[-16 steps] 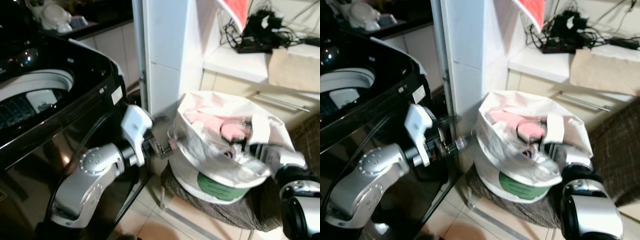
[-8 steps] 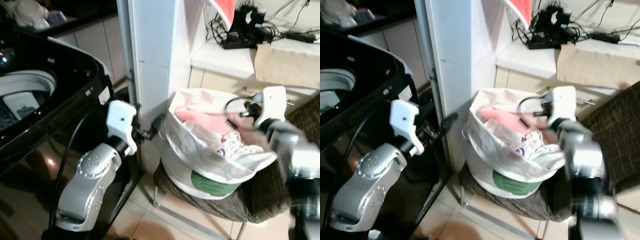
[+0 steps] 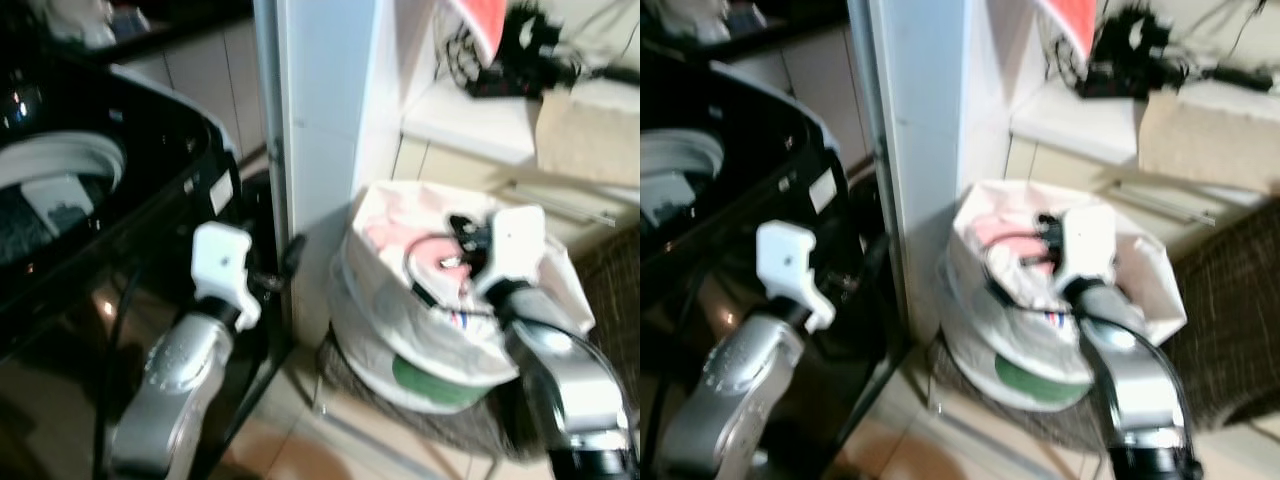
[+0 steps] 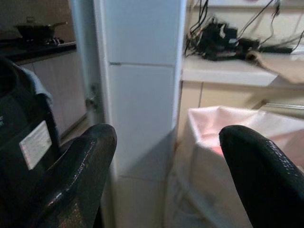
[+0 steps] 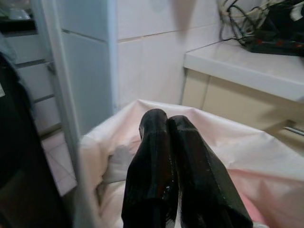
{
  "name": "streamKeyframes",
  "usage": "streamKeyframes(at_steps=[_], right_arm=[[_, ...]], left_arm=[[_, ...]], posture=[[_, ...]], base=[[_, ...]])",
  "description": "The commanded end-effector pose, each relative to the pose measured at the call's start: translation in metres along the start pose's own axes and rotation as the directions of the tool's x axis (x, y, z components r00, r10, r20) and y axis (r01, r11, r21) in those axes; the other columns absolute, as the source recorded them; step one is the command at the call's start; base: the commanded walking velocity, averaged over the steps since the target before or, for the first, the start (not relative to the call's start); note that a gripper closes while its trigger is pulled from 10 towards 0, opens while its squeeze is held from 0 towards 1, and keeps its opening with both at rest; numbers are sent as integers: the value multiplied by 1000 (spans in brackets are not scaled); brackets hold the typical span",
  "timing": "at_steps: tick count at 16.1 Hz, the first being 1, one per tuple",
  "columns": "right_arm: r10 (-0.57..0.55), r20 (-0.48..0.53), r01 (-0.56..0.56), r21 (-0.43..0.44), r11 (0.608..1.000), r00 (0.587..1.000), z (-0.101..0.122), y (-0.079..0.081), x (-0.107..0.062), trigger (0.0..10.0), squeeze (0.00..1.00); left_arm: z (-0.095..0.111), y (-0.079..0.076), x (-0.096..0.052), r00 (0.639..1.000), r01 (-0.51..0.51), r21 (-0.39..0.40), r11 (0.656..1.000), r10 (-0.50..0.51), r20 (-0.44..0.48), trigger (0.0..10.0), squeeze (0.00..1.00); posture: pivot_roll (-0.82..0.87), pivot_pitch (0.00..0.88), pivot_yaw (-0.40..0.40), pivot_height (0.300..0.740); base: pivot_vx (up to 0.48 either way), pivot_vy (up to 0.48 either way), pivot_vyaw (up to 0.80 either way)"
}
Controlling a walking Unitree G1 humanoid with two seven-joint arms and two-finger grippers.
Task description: Clothes washing
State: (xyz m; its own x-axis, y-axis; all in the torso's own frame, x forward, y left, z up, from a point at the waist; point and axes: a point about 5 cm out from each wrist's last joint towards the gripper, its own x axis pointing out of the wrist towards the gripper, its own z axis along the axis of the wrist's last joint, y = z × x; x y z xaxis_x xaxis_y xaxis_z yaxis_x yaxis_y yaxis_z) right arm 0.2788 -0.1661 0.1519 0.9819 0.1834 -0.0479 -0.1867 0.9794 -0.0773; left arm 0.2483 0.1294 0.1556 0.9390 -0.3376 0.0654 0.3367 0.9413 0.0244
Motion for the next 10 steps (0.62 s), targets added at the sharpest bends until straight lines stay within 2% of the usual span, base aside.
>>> streamKeyframes(at_steps=[1, 5, 8, 10], right_arm=[[-7, -10, 6, -18, 1000, 1000, 1, -4, -3, 10000, 0], [-83, -85, 81, -21, 996, 993, -7, -14, -2, 10000, 0], [-77, -82, 75, -27, 997, 994, -5, -14, -1, 10000, 0], [-70, -90, 67, -32, 997, 994, -6, -13, -2, 10000, 0]], left_arm=[[4, -1, 1, 1000, 2, 13, 1000, -2, 22, 10000, 0], [2, -2, 0, 1000, 8, 4, 1000, -8, 12, 10000, 0], [1, -2, 0, 1000, 7, 4, 1000, -7, 10, 10000, 0], [-1, -2, -1, 1000, 0, -15, 1000, 0, -1, 10000, 0]], posture=[[-4, 32, 7, 740], [-3, 32, -1, 740], [-4, 31, -3, 740], [-2, 30, -4, 740]], base=[[345, 0, 0], [343, 0, 0], [329, 0, 0], [0, 0, 0]])
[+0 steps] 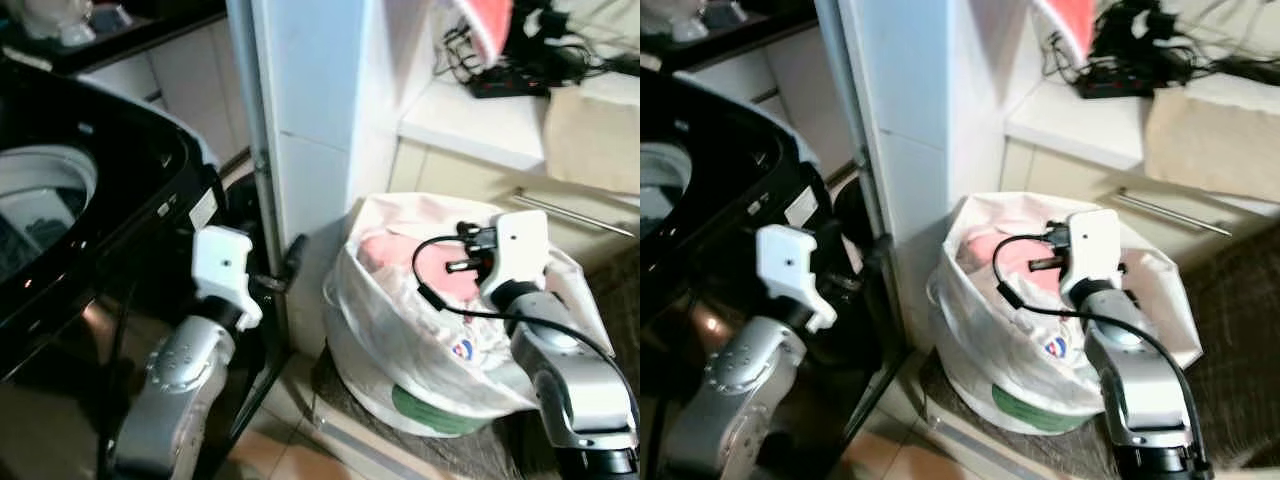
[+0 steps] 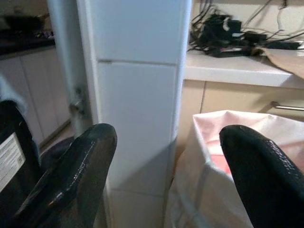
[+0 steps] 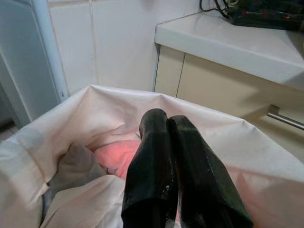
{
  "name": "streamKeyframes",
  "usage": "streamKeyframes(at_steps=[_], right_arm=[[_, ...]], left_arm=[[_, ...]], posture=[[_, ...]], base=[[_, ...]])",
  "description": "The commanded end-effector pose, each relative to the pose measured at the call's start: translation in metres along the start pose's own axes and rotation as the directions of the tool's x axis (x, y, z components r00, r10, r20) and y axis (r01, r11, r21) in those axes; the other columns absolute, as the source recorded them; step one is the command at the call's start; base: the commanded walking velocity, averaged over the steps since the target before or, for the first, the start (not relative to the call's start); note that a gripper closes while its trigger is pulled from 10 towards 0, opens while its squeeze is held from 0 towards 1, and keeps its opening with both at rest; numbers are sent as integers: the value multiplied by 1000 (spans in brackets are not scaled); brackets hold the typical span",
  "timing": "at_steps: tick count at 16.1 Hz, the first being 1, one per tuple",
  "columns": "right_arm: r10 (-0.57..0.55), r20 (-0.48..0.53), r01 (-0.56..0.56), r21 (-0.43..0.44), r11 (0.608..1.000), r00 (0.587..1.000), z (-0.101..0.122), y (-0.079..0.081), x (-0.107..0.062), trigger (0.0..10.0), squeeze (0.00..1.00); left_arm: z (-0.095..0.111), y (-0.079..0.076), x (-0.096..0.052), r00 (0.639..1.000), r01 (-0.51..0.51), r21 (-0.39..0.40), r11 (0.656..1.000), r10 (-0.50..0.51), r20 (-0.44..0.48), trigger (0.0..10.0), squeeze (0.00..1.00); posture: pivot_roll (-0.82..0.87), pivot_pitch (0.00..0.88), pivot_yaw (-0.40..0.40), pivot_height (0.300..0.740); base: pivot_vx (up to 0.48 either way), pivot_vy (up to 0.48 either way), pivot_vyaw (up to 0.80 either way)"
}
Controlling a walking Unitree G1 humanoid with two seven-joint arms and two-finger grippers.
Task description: Clothes washing
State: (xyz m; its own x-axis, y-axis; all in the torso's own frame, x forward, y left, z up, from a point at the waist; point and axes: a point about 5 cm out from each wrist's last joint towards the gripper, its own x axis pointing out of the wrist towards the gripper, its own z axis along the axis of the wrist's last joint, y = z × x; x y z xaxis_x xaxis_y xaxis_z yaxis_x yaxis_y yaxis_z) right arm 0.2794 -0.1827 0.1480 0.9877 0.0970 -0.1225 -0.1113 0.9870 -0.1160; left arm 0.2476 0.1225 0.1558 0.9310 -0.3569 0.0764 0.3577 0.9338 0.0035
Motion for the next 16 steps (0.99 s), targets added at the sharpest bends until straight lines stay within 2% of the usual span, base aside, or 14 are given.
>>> streamKeyframes(at_steps=[1, 5, 8, 11, 13, 16], right_arm=[[11, -11, -11, 2, 1000, 1000, -1, 4, 0, 10000, 0], [14, -27, -14, 2, 1000, 1000, -2, 3, 2, 10000, 0], [10, -35, -12, -50, 999, 999, -1, 0, 5, 10000, 0], [-10, -62, 7, -53, 999, 998, -5, -2, 4, 10000, 0], [-56, -68, 57, 21, 998, 996, -6, -7, 3, 10000, 0], [-67, -79, 67, 5, 998, 995, -7, -10, 3, 10000, 0]], left_arm=[[-2, 4, -3, 1000, -22, -1, 1000, 22, -13, 10000, 0], [-2, 5, -4, 999, -31, -14, 999, 31, -14, 10000, 0], [1, 6, -2, 1000, -26, 18, 999, 26, 7, 10000, 0], [2, 4, -3, 1000, 3, -1, 1000, -3, 13, 10000, 0], [2, 4, -3, 1000, 9, -6, 1000, -9, 10, 10000, 0], [-1, 4, -3, 1000, 4, -8, 1000, -4, -2, 10000, 0]], posture=[[-2, 30, -4, 740], [-1, 24, -2, 740], [-2, 16, -3, 740], [-3, 12, -3, 740], [-4, 16, -1, 740], [-4, 22, 1, 740]], base=[[0, 0, 0], [0, 0, 0], [0, 0, 0], [375, 0, 800], [424, 0, 0], [350, 0, 0]])
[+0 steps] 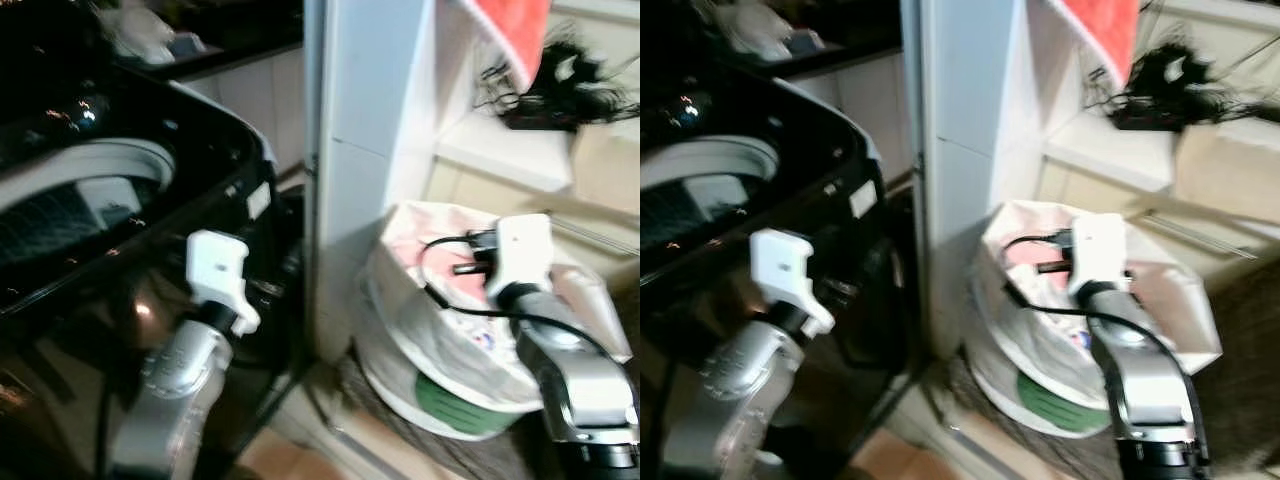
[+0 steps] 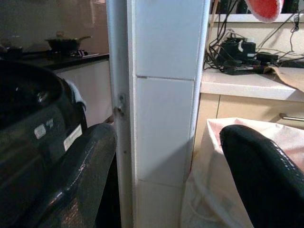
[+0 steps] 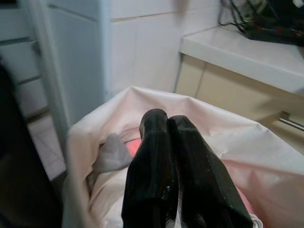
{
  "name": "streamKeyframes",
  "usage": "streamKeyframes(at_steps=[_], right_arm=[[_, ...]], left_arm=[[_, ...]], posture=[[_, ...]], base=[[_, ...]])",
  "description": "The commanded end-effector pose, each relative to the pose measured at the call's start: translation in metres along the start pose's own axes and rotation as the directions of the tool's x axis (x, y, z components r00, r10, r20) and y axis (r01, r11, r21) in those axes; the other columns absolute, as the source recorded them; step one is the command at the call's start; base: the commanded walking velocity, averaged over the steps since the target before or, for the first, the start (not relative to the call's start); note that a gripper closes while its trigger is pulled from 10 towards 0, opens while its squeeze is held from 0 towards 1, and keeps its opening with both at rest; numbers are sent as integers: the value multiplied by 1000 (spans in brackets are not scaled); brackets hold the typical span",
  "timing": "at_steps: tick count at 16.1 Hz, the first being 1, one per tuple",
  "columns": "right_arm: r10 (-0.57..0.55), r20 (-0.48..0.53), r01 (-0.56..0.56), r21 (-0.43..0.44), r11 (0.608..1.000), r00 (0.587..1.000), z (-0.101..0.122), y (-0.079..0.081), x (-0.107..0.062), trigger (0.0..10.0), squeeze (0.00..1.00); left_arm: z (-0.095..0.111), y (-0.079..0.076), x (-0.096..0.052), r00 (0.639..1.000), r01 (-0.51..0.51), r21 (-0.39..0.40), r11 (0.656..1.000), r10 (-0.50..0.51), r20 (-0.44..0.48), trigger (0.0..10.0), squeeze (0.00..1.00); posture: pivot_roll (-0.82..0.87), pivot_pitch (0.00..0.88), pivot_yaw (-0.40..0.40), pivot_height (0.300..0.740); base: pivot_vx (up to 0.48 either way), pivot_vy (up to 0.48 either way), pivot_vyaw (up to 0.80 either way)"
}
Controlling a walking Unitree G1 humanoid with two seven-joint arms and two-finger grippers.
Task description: Clothes washing
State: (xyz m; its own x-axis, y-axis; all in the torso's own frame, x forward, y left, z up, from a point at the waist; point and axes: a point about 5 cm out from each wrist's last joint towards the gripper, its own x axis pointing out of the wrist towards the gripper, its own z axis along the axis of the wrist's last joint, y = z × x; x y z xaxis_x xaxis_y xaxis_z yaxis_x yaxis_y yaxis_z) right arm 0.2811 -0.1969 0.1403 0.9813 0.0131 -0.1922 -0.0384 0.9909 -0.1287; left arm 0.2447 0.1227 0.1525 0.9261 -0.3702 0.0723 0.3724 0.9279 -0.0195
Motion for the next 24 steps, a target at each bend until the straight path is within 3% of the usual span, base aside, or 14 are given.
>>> streamKeyframes(at_steps=[1, 3, 6, 15, 22, 23, 24], right_arm=[[11, -1, -11, -2, 1000, 1000, 1, 3, 1, 10000, 0], [9, -33, -7, 73, 997, 999, -3, 5, -1, 10000, 0], [22, -11, -22, 30, 999, 1000, 0, 6, -1, 10000, 0], [11, -43, -11, 9, 1000, 999, 0, -1, 5, 10000, 0], [56, -48, -54, 46, 997, 997, 1, 5, 4, 10000, 0], [118, -65, -125, -112, 986, 991, 2, 13, 4, 10000, 0], [148, -74, -156, -116, 981, 986, 1, 17, 4, 10000, 0]], left_arm=[[2, 4, 0, 1000, -8, 8, 1000, 8, -3, 10000, 0], [-1, 3, -1, 1000, -1, 11, 1000, 1, -22, 10000, 0], [-1, 2, 1, 1000, -10, 2, 1000, 10, -19, 10000, 0], [-1, 1, 2, 1000, -7, 5, 1000, 7, -22, 10000, 0], [2, 3, 2, 1000, -14, -9, 1000, 14, -4, 10000, 0], [2, 4, 2, 1000, -19, -8, 1000, 19, -3, 10000, 0], [2, 5, 2, 1000, -22, -8, 1000, 22, -3, 10000, 0]], posture=[[-4, 22, 1, 740], [-5, 28, 3, 740], [-9, 27, 7, 740], [-11, 26, -1, 740], [-13, 27, 0, 740], [-11, 27, -2, 740], [-10, 26, -3, 740]], base=[[0, 0, 0], [0, 0, -763], [0, 0, -227], [0, 0, 0], [445, 0, -288], [480, 0, 800], [480, 0, 800]])
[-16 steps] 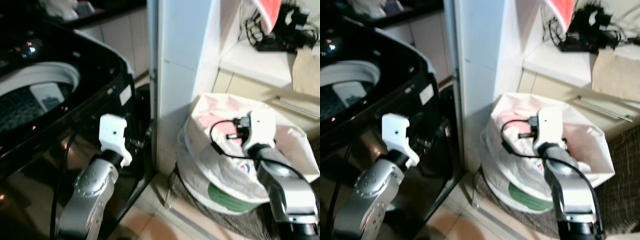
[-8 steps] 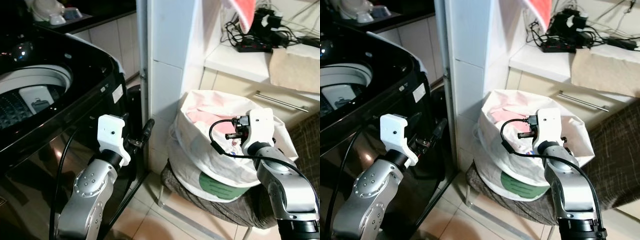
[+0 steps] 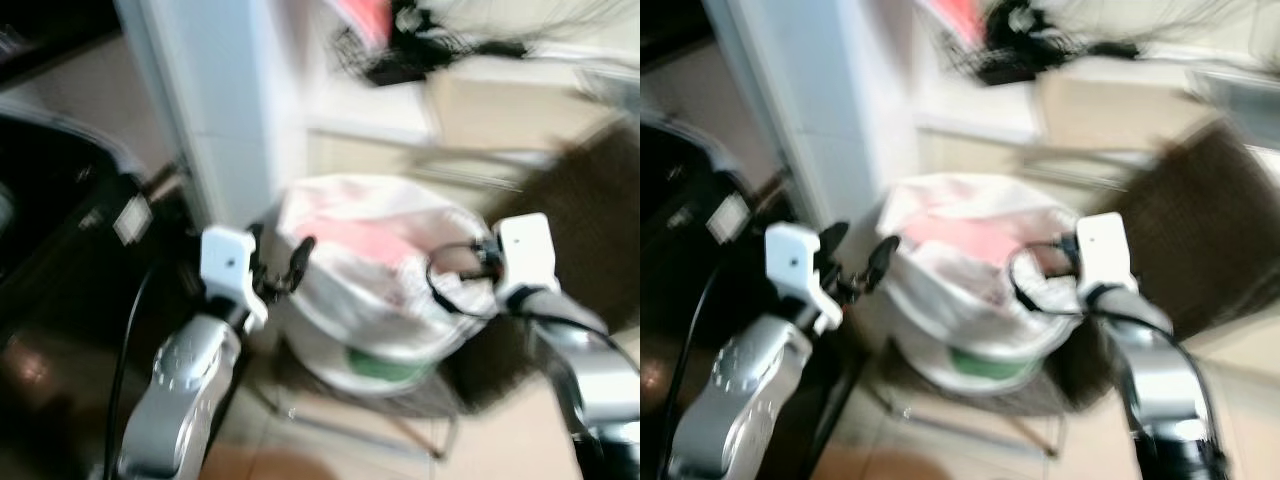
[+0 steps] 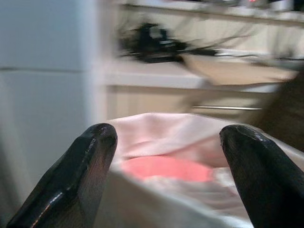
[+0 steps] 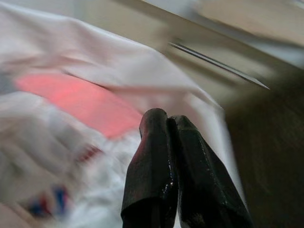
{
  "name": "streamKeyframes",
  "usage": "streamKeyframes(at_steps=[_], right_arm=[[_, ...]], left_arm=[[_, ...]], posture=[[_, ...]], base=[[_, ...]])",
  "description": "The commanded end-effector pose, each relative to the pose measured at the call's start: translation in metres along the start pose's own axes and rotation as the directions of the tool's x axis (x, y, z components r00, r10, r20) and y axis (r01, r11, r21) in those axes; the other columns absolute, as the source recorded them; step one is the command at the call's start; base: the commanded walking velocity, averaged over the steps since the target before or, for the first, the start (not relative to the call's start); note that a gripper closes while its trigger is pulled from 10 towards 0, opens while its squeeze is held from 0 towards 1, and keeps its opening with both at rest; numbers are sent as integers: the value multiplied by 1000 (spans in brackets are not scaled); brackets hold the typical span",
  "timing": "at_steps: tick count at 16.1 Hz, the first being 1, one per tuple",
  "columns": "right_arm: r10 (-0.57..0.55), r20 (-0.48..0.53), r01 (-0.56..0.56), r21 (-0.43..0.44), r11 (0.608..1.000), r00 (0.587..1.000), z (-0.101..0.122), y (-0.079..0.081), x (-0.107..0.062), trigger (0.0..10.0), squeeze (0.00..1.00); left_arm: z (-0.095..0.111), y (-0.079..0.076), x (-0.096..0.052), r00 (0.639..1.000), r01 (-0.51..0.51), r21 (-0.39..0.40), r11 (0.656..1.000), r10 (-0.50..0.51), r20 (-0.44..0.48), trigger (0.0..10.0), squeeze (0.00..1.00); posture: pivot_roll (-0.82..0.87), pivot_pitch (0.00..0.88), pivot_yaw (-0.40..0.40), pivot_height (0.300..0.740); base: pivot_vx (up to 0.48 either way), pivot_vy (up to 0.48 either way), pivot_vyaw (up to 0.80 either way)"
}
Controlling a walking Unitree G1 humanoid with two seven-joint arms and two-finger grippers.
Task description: Clothes washing
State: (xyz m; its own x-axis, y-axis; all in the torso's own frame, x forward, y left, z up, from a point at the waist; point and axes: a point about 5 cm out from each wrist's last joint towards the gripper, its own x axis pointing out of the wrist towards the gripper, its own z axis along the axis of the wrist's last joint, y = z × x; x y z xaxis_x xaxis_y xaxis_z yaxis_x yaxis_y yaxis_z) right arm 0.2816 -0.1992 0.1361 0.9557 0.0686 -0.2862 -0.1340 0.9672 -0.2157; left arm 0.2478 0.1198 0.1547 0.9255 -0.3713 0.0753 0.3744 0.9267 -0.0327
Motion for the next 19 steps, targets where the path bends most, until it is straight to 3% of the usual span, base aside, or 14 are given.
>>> streamKeyframes(at_steps=[1, 4, 5, 19], right_arm=[[72, 23, -73, 32, 997, 997, 6, 19, 2, 10000, 0], [66, 21, -67, 56, 996, 998, 5, 16, 3, 10000, 0], [68, 22, -69, 31, 997, 997, 4, 16, 2, 10000, 0], [46, -23, -44, 95, 994, 999, -5, 18, 0, 10000, 0]], left_arm=[[0, 7, -3, 1000, -27, 10, 1000, 27, -8, 10000, 0], [0, 8, -4, 999, -33, 7, 999, 34, -6, 10000, 0], [-1, 8, -5, 999, -32, 9, 999, 32, -11, 10000, 0], [-6, 5, -5, 999, 27, 23, 999, -26, -41, 10000, 0]], posture=[[-8, 27, -6, 740], [-7, 28, -4, 740], [-7, 28, -3, 740], [-14, 11, 6, 740]], base=[[472, 0, 800], [446, 0, 223], [0, 0, 0], [0, 0, 0]])
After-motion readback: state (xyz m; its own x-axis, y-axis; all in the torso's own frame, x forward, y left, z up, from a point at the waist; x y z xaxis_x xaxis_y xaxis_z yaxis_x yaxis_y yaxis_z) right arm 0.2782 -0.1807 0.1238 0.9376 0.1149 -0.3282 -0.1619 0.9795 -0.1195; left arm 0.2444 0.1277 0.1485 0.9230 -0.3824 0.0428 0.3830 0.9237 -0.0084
